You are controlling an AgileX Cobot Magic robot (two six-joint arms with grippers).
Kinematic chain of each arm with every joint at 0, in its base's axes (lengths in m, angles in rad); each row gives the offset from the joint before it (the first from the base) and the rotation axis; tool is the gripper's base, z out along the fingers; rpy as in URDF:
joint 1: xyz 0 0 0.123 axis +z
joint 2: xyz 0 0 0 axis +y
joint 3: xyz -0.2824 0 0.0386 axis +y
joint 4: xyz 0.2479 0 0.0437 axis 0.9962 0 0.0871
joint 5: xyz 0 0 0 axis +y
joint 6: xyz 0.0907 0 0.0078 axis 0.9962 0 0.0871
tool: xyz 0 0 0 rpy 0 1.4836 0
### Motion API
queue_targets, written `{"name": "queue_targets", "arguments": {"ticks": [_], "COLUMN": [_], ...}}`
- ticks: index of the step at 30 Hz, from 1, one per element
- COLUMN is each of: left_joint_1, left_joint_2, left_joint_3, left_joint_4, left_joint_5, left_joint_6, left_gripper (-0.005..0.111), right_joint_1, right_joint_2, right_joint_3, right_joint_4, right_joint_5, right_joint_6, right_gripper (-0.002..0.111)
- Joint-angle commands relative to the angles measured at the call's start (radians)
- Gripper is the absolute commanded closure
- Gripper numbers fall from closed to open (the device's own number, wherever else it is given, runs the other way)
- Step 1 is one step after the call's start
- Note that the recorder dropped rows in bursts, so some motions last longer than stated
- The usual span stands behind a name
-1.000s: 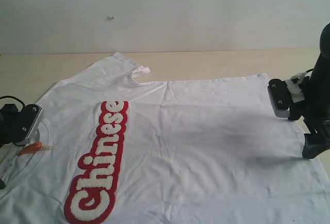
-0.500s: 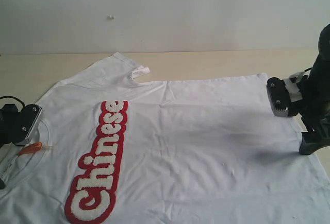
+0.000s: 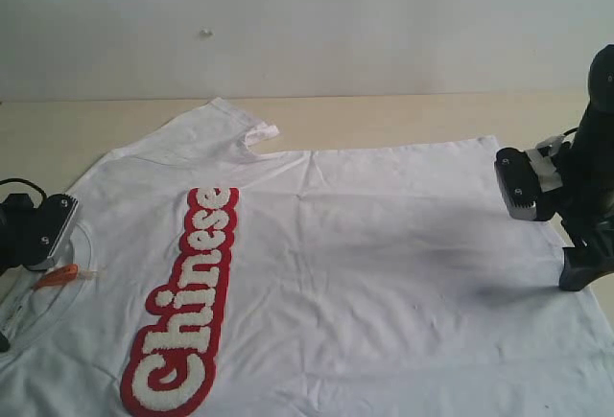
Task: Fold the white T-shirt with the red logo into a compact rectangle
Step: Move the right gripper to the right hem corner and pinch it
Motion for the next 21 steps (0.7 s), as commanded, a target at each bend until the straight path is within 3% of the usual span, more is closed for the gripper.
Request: {"name": "queue_targets", "arguments": {"ticks": [1,21], "left_joint_1": [0.003,0.003], "left_joint_2": [0.026,0.026], "left_joint_3": [0.009,0.009], "left_joint_4": [0.032,0.032], "left_joint_5": [-0.053,-0.053], "left_joint_6": [0.003,0.003], "left_gripper": [0.015,0.015], "right_joint_1": [-0.002,-0.002], "right_joint_2": [0.03,0.027], "right_joint_3": [0.01,0.01], "right_joint_4": [-0.021,-0.002], "right_joint_5": [-0.008,-0.008], "right_joint_6": [-0.013,-0.013], "right_gripper": [0.003,0.003]}}
